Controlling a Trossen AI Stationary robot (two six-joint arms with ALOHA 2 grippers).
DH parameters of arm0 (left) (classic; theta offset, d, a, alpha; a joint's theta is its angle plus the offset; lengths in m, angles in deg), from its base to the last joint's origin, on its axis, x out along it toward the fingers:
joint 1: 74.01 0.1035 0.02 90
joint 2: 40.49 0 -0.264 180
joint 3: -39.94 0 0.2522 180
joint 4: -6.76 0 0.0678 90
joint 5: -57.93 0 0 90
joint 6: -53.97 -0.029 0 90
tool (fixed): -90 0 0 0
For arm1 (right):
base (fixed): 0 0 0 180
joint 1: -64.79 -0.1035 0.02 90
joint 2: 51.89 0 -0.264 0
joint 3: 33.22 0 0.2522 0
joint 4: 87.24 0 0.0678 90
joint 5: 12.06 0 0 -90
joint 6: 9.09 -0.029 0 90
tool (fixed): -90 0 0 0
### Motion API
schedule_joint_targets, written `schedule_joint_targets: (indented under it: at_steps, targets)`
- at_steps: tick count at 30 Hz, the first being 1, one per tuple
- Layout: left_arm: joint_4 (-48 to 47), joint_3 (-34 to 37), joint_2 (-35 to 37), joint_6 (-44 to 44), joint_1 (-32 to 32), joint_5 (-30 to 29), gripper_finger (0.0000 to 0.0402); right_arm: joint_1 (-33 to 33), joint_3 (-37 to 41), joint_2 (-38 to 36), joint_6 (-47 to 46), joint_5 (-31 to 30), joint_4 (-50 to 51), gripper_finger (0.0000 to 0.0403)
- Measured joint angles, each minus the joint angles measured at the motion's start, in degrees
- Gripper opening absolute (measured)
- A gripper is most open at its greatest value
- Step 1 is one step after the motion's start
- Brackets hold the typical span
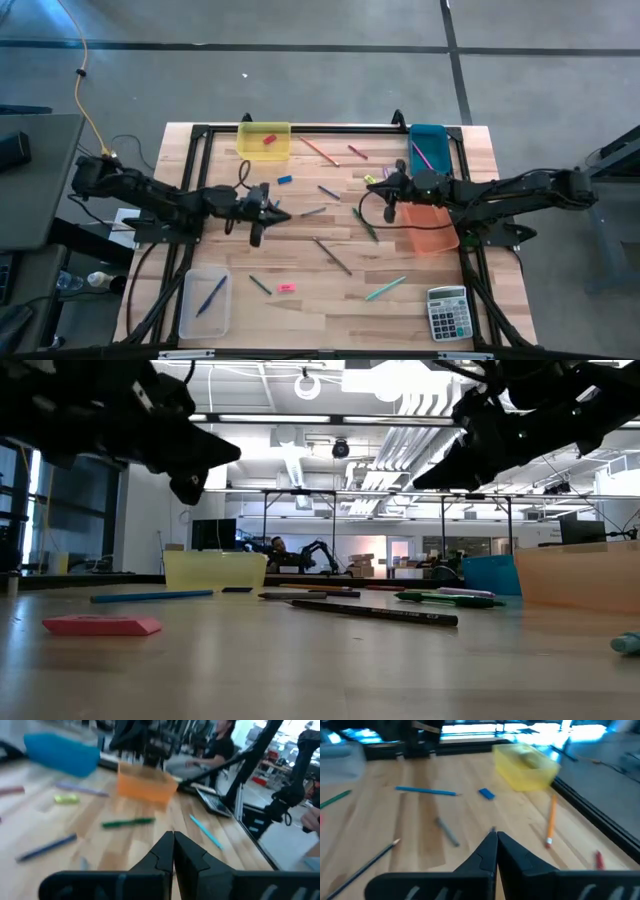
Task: Sort crayons/erasers/pens/pencils in bins
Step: Put the blue crayon into the orange bin
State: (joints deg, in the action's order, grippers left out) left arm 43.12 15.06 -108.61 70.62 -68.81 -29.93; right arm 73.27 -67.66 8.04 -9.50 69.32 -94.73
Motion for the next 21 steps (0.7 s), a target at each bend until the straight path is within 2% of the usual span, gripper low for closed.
schedule_joint_targets:
  at_steps: [3,9,18,21]
  targets:
    - [6.73,3.43,-0.02,-3.37,1.65,0.04,0.0000,-0.20,-1.98,0.01,-2.37,-3.36,2.60,0.0002]
    - [17.15,10.53,0.91,-4.71,8.21,2.41,0.0000,-1.83,-8.47,0.81,-4.04,-7.97,9.75,0.0002]
    - [18.25,10.54,0.96,-8.33,15.73,3.25,0.0000,-5.46,-21.92,9.91,-13.33,-12.24,28.39,0.0002]
    - [18.88,10.54,0.96,-8.87,18.20,3.02,0.0000,-6.54,-25.77,14.68,-15.92,-12.27,31.29,0.0002]
